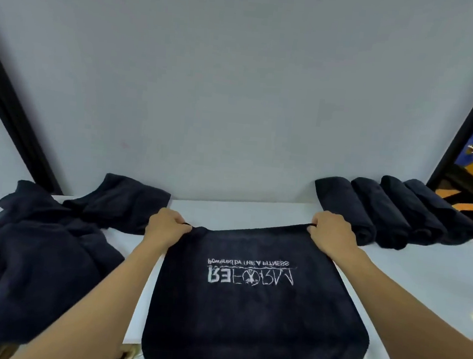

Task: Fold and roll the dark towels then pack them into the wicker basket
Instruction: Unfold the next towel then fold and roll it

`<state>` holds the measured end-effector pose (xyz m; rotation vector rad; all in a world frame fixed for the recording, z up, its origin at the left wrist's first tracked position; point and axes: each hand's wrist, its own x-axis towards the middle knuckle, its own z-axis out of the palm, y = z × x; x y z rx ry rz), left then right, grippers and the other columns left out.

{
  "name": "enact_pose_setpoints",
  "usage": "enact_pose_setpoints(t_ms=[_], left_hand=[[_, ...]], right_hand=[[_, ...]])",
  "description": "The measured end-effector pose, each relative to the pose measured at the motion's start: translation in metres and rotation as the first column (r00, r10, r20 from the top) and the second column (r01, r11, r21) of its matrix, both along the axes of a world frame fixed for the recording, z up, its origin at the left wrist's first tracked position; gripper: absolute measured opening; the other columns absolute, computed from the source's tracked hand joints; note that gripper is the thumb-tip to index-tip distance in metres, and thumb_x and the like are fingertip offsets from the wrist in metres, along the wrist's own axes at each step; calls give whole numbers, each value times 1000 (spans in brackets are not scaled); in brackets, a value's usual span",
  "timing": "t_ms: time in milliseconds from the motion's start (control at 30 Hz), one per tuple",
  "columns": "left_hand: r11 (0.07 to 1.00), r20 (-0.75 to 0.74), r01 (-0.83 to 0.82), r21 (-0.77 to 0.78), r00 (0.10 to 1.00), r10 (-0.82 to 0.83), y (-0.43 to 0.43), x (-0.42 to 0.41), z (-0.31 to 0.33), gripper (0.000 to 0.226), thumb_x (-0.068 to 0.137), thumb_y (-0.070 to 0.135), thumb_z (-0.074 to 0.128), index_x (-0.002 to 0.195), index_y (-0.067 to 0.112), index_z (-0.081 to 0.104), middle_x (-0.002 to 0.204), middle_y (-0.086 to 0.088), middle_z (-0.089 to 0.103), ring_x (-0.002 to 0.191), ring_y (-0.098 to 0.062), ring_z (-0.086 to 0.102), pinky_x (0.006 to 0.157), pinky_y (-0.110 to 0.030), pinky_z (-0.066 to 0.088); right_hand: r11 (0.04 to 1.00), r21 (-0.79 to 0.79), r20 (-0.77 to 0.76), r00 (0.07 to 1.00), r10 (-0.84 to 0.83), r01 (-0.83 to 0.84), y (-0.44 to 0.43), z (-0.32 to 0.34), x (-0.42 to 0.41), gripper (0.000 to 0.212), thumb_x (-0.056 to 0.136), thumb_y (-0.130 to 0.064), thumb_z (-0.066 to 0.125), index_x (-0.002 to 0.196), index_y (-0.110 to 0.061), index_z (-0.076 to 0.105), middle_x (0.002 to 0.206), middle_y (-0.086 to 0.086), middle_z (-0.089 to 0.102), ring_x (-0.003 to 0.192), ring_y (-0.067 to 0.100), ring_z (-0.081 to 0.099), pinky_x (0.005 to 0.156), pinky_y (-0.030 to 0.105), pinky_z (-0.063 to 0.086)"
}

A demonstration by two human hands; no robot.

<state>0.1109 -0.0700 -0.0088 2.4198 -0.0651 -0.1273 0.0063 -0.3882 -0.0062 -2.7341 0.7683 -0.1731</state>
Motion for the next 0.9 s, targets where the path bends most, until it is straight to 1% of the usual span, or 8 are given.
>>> enact_pose_setpoints(t_ms=[67,133,267,367,533,667,767,900], left_hand=[[999,-41,43,23,998,-42,1,0,3,17,78,17,77,86,3,70,84,-8,67,82,-23,62,77,-35,52],[994,-99,82,71,992,-75,3,0,5,20,76,17,78,84,3,68,80,-7,65,75,-20,58,70,-31,49],[982,-184,128,136,978,-102,6,-1,8,30,78,20,75,69,7,50,68,-5,53,61,-17,48,53,-24,37],[971,-234,178,163,963,-137,8,-1,14,23,83,19,71,73,9,54,73,-5,58,62,-17,54,51,-24,42],[987,-375,159,-23,914,-156,13,-2,21,33,79,2,73,65,10,44,60,-6,41,48,-16,35,42,-22,34],[976,-384,93,-199,908,-165,25,-2,25,26,75,8,80,72,8,54,63,-6,46,48,-14,36,47,-23,32],[926,-393,19,-377,902,-178,34,-3,34,31,78,7,79,61,8,53,61,-5,55,49,-13,44,56,-25,36],[850,-301,10,-526,933,-197,37,-3,67,11,81,9,76,87,3,70,95,-13,71,86,-22,64,77,-31,51]], right_hand=[[998,-62,-66,998,13,-17,3,-2,-1,17,94,-27,56,96,-10,57,104,7,53,80,25,54,63,32,42],[999,-36,-119,993,10,-14,6,-2,-2,23,95,-31,58,102,-11,52,104,7,50,82,24,51,64,32,40],[999,51,-195,981,16,-6,5,2,-1,20,94,-29,58,93,-10,52,94,6,56,78,23,54,60,30,41],[999,51,-235,972,7,5,4,6,0,22,94,-27,58,80,-11,50,81,3,55,67,19,53,55,28,40],[992,119,-382,919,94,-52,1,21,-1,29,94,-29,59,75,-10,49,61,5,58,53,18,53,56,27,43],[892,450,-183,972,149,-52,-7,29,-9,33,88,-14,68,67,-10,42,52,7,46,39,14,34,42,22,29],[774,633,-77,993,91,-21,-14,36,-16,33,86,-8,71,65,-11,45,51,6,43,33,10,30,37,19,24],[701,707,143,990,-10,-95,-19,66,-10,18,80,-8,77,85,-4,60,63,7,52,46,10,40,43,22,26]])
